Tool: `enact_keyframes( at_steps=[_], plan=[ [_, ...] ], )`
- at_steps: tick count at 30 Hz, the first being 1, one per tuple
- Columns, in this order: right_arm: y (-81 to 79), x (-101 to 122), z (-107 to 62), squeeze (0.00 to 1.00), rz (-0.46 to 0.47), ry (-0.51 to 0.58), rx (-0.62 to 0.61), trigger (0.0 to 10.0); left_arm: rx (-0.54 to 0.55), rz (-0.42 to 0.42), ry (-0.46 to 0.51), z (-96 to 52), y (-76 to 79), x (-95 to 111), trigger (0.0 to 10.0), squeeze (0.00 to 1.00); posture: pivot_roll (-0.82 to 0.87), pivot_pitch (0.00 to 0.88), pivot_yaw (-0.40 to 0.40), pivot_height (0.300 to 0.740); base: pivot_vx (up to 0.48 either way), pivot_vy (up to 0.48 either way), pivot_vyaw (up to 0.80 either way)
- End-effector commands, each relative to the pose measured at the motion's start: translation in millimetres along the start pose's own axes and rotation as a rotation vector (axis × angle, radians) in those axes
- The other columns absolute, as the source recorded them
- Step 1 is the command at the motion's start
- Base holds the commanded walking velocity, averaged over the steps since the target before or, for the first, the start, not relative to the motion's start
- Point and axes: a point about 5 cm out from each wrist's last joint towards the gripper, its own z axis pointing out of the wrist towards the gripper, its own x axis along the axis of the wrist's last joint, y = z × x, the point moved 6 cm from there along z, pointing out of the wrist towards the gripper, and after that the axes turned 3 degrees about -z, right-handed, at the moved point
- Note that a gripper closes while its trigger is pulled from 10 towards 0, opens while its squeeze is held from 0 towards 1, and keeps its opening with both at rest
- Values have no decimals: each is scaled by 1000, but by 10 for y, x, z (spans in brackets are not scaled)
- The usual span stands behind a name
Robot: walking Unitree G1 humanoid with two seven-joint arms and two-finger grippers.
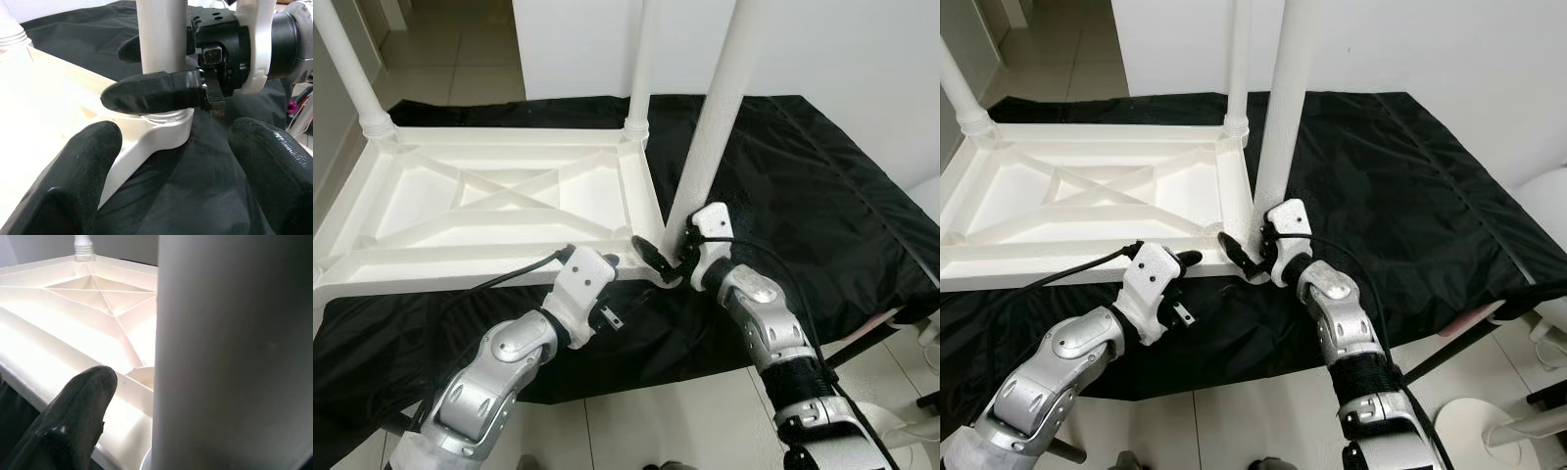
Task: Building children table
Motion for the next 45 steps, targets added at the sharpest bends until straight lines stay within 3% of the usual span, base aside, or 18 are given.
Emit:
enact_keyframes(
  at_steps=[1, 2, 4, 12, 13, 15, 16, 18, 21, 25, 28, 30, 32, 36, 40, 42, 43, 45],
  plan=[
    [-36, -104, 48, 0, -22, -51, 61, 2667, -44, 1, 2, 6, 48, 17, 10000, 0, 22, 61, -30, 740, 0, 0, 0],
    [-36, -104, 48, 0, -22, -51, 61, 2667, -44, 1, 2, 6, 48, 17, 10000, 0, 22, 61, -30, 740, 0, 0, 0],
    [-18, -151, 69, 0, -18, -73, 79, 0, -41, 2, 8, 10, 42, 39, 10000, 0, 22, 61, -30, 740, 0, 0, 0],
    [48, -245, 11, 0, -6, -96, 100, 0, -39, -2, 4, -17, 38, 39, 10000, 0, 28, 69, -22, 740, 0, 0, 0],
    [66, -258, 3, 0, -1, -101, 94, 6275, -40, -4, 3, -18, 41, 38, 10000, 0, 26, 72, -19, 740, 0, 0, 0],
    [66, -258, 3, 0, -1, -101, 94, 6275, -40, -4, 3, -18, 41, 38, 10000, 0, 26, 72, -19, 740, 0, 0, 0],
    [82, -259, 0, 0, -4, -98, 85, 10000, -42, -7, 3, -17, 46, 38, 10000, 0, 24, 74, -18, 740, 0, 0, 0],
    [103, -261, -10, 0, 59, -99, 64, 10000, -46, -7, 4, -11, 54, 42, 10000, 0, 21, 78, -17, 740, 0, 0, 0],
    [125, -261, -8, 0, 65, -101, 42, 10000, -47, -7, 3, -9, 55, 42, 10000, 0, 19, 78, -16, 740, 0, 0, 0],
    [216, -304, -3, 0, 92, -122, -70, 10000, -49, -9, 3, -8, 61, 37, 10000, 0, 14, 78, -20, 740, 0, 0, 0],
    [271, -338, -24, 0, 141, -108, -238, 10000, -46, -31, 11, 9, 71, 34, 10000, 0, 13, 79, -25, 740, 0, 0, 0],
    [271, -338, -24, 0, 141, -108, -238, 10000, -46, -31, 11, 9, 71, 34, 10000, 0, 13, 79, -25, 740, 0, 0, 0],
    [315, -376, -58, 0, 174, -118, -335, 10000, -43, -37, 12, 10, 73, 28, 10000, 0, 13, 80, -35, 740, 0, 0, 0],
    [348, -384, -96, 0, 175, -119, -418, 10000, -41, -39, 11, 9, 74, 22, 10000, 0, 13, 80, -39, 740, 0, 0, 0],
    [325, -387, -135, 0, 172, -121, -506, 10000, -39, -42, 11, 9, 75, 18, 10000, 0, 17, 77, -48, 740, 0, 0, 0],
    [292, -372, -227, 0, 186, -108, -669, 10000, -35, -57, 25, 10, 74, 35, 10000, 0, 24, 74, -53, 740, 0, 0, 0],
    [292, -372, -227, 0, 186, -108, -669, 10000, -35, -57, 25, 10, 74, 35, 10000, 0, 24, 74, -53, 740, 0, 0, 0],
    [142, -350, -230, 0, 243, -89, -725, 10000, -24, -70, 41, 9, 59, 72, 10000, 0, 28, 73, -55, 740, 0, 0, 0]
  ],
)
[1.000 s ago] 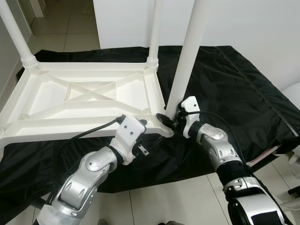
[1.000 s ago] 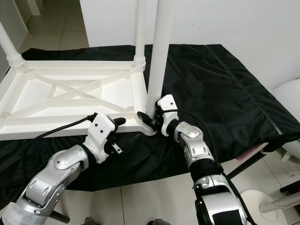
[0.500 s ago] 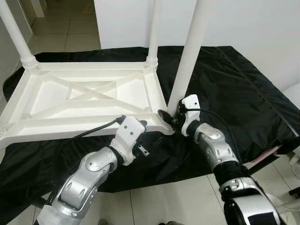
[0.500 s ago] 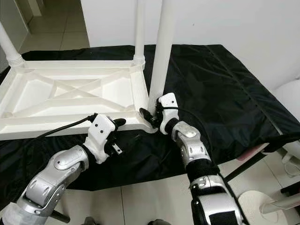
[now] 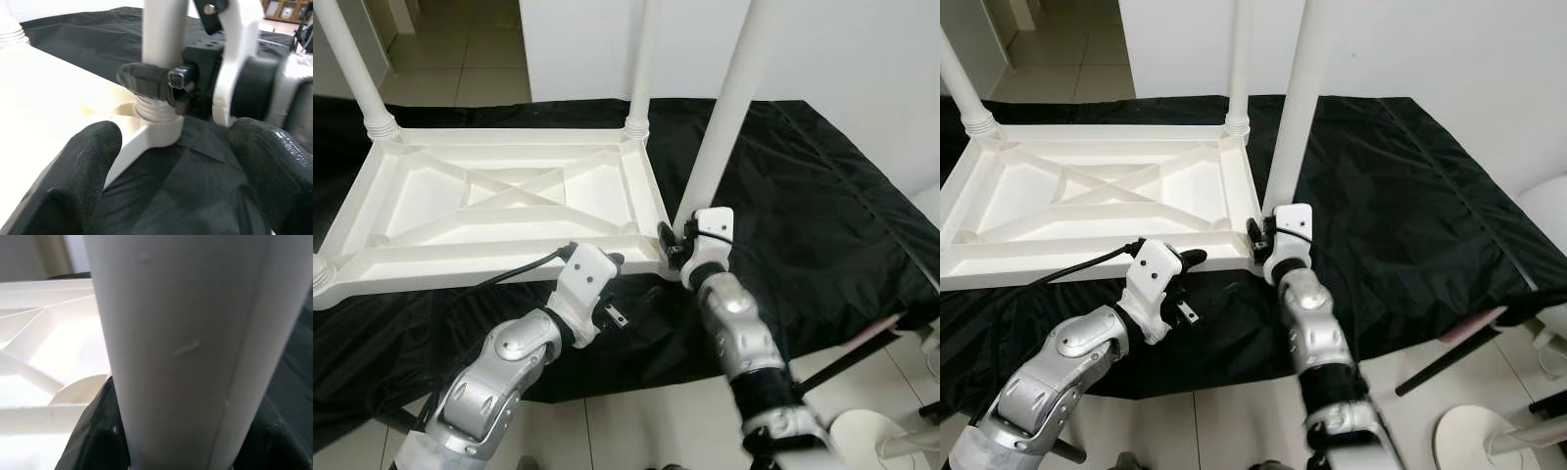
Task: Building children table
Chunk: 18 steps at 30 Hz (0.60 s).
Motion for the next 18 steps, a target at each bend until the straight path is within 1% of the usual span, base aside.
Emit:
enact_keyframes(
  at_steps=[1, 3, 4, 5, 7, 11, 12, 14, 17, 18],
  plan=[
    [4, -203, -87, 0, 36, -77, -30, 10000, -11, -6, 14, -19, 7, 39, 10000, 0, 28, 71, -55, 740, 0, 0, 0],
    [4, -203, -87, 0, 36, -77, -30, 10000, -11, -6, 14, -19, 7, 39, 10000, 0, 28, 71, -55, 740, 0, 0, 0],
    [-52, -174, -86, 0, 39, -67, 2, 10000, -10, -12, 17, -20, 6, 43, 10000, 0, 27, 70, -55, 740, 0, 0, 0],
    [-52, -174, -86, 0, 39, -67, 2, 10000, -10, -12, 17, -20, 6, 43, 10000, 0, 27, 70, -55, 740, 0, 0, 0],
    [-99, -145, -82, 0, 35, -59, 41, 10000, -14, -15, 19, -19, 10, 46, 10000, 0, 30, 63, -59, 740, 0, 0, 0],
    [-109, -125, -81, 0, 33, -48, 51, 10000, -12, -14, 21, -17, 3, 52, 10000, 0, 31, 58, -59, 740, 0, 0, 0],
    [-124, -93, -86, 1000, 45, -37, 63, 10000, -11, -11, 23, -15, -2, 56, 10000, 0, 31, 56, -59, 740, 0, 0, 0],
    [-105, -19, -89, 1000, 75, -9, 72, 10000, -12, -7, 26, -12, 2, 62, 10000, 0, 33, 51, -63, 740, 0, 0, 0],
    [-86, 5, -90, 1000, 81, -5, 76, 10000, -14, -7, 27, -7, 8, 63, 10000, 0, 31, 48, -64, 740, 0, 0, 0],
    [-60, 26, -73, 1000, 78, -1, 112, 10000, -13, -7, 28, -4, 6, 64, 10000, 0, 30, 45, -66, 740, 0, 0, 0]
  ],
)
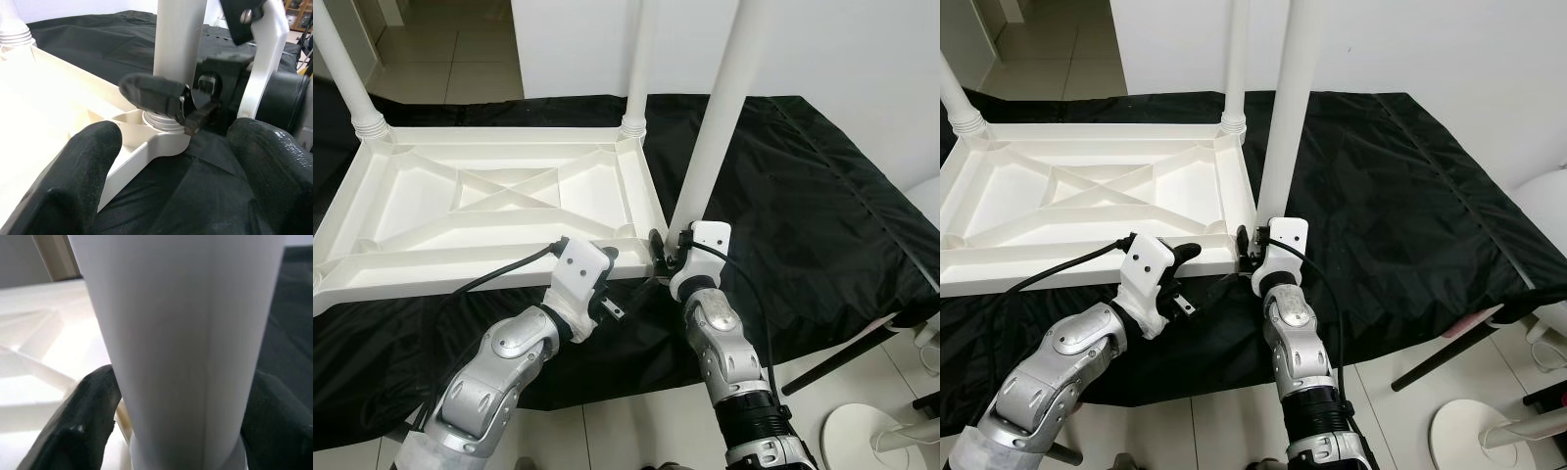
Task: Building children table
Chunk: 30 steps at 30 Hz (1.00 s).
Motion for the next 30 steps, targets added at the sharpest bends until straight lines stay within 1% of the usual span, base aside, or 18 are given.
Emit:
enact_keyframes(
  at_steps=[1, 2, 3, 4, 6, 7, 10, 12, 14, 17, 18, 20, 22, 24, 25, 26, 28, 30],
  plan=[
    [81, 31, 15, 1000, 10, 1, 57, 10000, -26, 10, 14, 9, 43, 34, 10000, 0, 26, 42, -68, 740, 0, 0, 0],
    [115, 74, 31, 1000, 5, 12, 95, 10000, -25, 11, 17, 12, 43, 37, 10000, 0, 26, 42, -68, 740, 0, 0, 0],
    [115, 74, 31, 1000, 5, 12, 95, 10000, -25, 11, 17, 12, 43, 37, 10000, 0, 26, 42, -68, 740, 0, 0, 0],
    [159, 99, 55, 506, -4, 7, 160, 10000, -26, 10, 19, 20, 50, 37, 10000, 0, 22, 41, -68, 740, 0, 0, 0],
    [168, 97, 59, 506, -5, 3, 171, 10000, -27, 9, 19, 22, 52, 36, 10000, 0, 22, 41, -68, 740, 0, 0, 0],
    [173, 96, 71, 0, -37, -6, 220, 10000, -28, 9, 19, 27, 53, 37, 10000, 0, 16, 42, -64, 740, 0, 0, 0],
    [166, 77, 84, 0, -134, -25, 355, 10000, -32, 11, 21, 35, 52, 44, 10000, 0, 14, 43, -62, 740, 0, 0, 0],
    [145, 47, 86, 0, -167, -42, 429, 10000, -34, 12, 22, 38, 48, 50, 10000, 0, 14, 44, -56, 740, 0, 0, 0],
    [139, 43, 89, 0, -172, -46, 445, 10000, -34, 13, 22, 40, 44, 52, 10000, 0, 13, 44, -55, 740, 0, 0, 0],
    [86, 36, 121, 0, -207, -49, 523, 10000, -37, 15, 22, 38, 45, 62, 10000, 0, 15, 46, -50, 740, 0, 0, 0],
    [86, 36, 121, 0, -207, -49, 523, 10000, -37, 15, 22, 38, 45, 62, 10000, 0, 15, 46, -50, 740, 0, 0, 0],
    [55, 43, 132, 0, -212, -48, 557, 10000, -37, 15, 22, 37, 44, 65, 10000, 0, 14, 45, -43, 740, 0, 0, 0],
    [-10, 46, 171, 0, -239, -44, 605, 10000, -40, 17, 22, 38, 46, 69, 10000, 0, 12, 49, -40, 740, 0, 0, 0],
    [-19, 36, 191, 0, -236, -53, 618, 10000, -41, 18, 22, 42, 46, 71, 10000, 0, 13, 50, -41, 740, 0, 0, 0],
    [-26, 27, 205, 0, -244, -60, 630, 4784, -41, 19, 23, 47, 44, 77, 10000, 0, 16, 50, -44, 740, 0, 0, 0],
    [-21, 13, 217, 0, -248, -70, 641, 2824, -40, 20, 25, 53, 41, 83, 10000, 0, 16, 51, -45, 740, 0, 0, 0],
    [-2, -10, 223, 0, -262, -81, 653, 0, -37, 22, 28, 60, 34, 95, 10000, 0, 18, 52, -49, 740, 0, 0, 0],
    [34, -28, 226, 0, -260, -89, 648, 0, -32, 21, 30, 56, 24, 98, 10000, 0, 18, 52, -49, 740, 0, 0, 0]
  ],
)
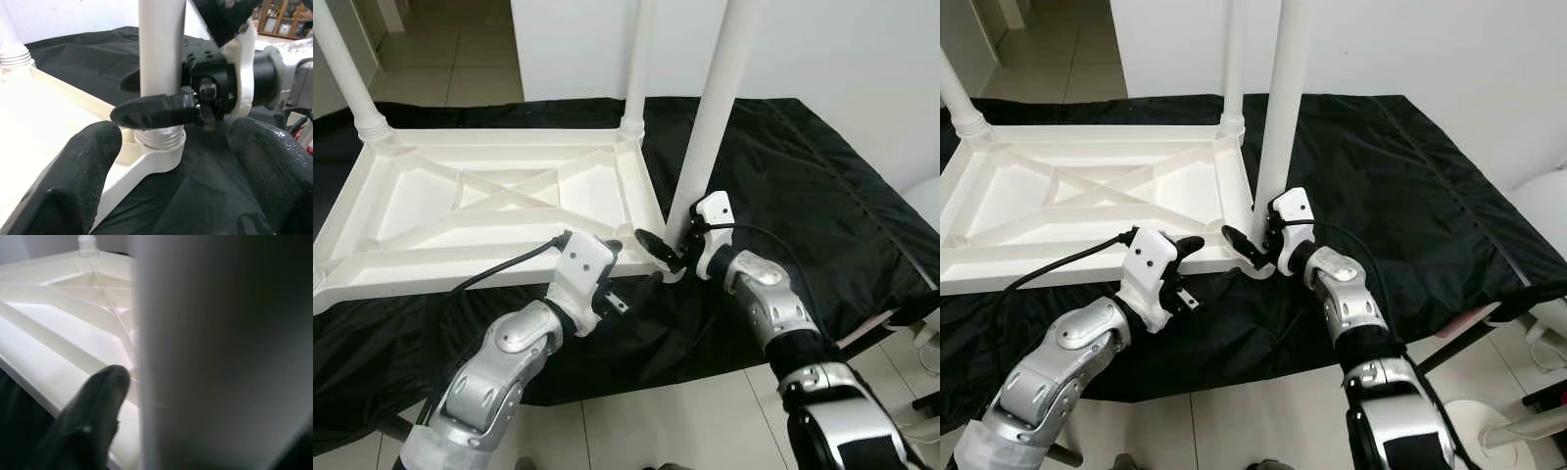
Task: Building children table
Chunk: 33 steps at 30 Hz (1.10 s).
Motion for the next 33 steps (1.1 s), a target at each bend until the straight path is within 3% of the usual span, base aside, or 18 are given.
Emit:
enact_keyframes(
  at_steps=[1, 11, 12, 21, 22, 24, 26, 27, 29, 33],
  plan=[
    [5, -59, -12, 0, -2, -26, 11, 0, -20, 4, -5, -4, 9, -5, 10000, 0, 18, 52, -49, 740, 0, 0, 0],
    [28, -150, -63, 0, 44, -29, -3, 0, -16, 2, -3, -5, 3, -4, 10000, 0, 13, 53, -50, 740, 0, 0, 0],
    [29, -153, -62, 0, 57, -24, -12, 10000, -16, 4, -2, 0, -3, 0, 10000, 0, 12, 55, -48, 740, 0, 0, 0],
    [114, -171, -31, 0, 110, -19, -216, 10000, -10, 6, 2, 10, -16, 7, 10000, 0, 11, 59, -57, 740, 0, 0, 0],
    [107, -165, -34, 0, 130, -19, -307, 10000, -7, 3, 3, 7, -6, 7, 10000, 0, 9, 61, -58, 740, 0, 0, 0],
    [107, -165, -34, 0, 130, -19, -307, 10000, -7, 3, 3, 7, -6, 7, 10000, 0, 9, 61, -58, 740, 0, 0, 0],
    [97, -164, -44, 0, 152, -23, -387, 10000, -7, 1, 2, 8, 6, -2, 10000, 0, 6, 66, -61, 740, 0, 0, 0],
    [78, -169, -68, 0, 160, -29, -481, 10000, -6, -4, 3, 12, 9, -6, 10000, 0, 3, 70, -61, 740, 0, 0, 0],
    [78, -169, -68, 0, 160, -29, -481, 10000, -6, -4, 3, 12, 9, -6, 10000, 0, 3, 70, -61, 740, 0, 0, 0],
    [0, -183, -107, 0, 172, -39, -602, 10000, -7, -5, 4, 19, 16, -6, 10000, 0, 2, 71, -61, 740, 0, 0, 0]
  ],
)
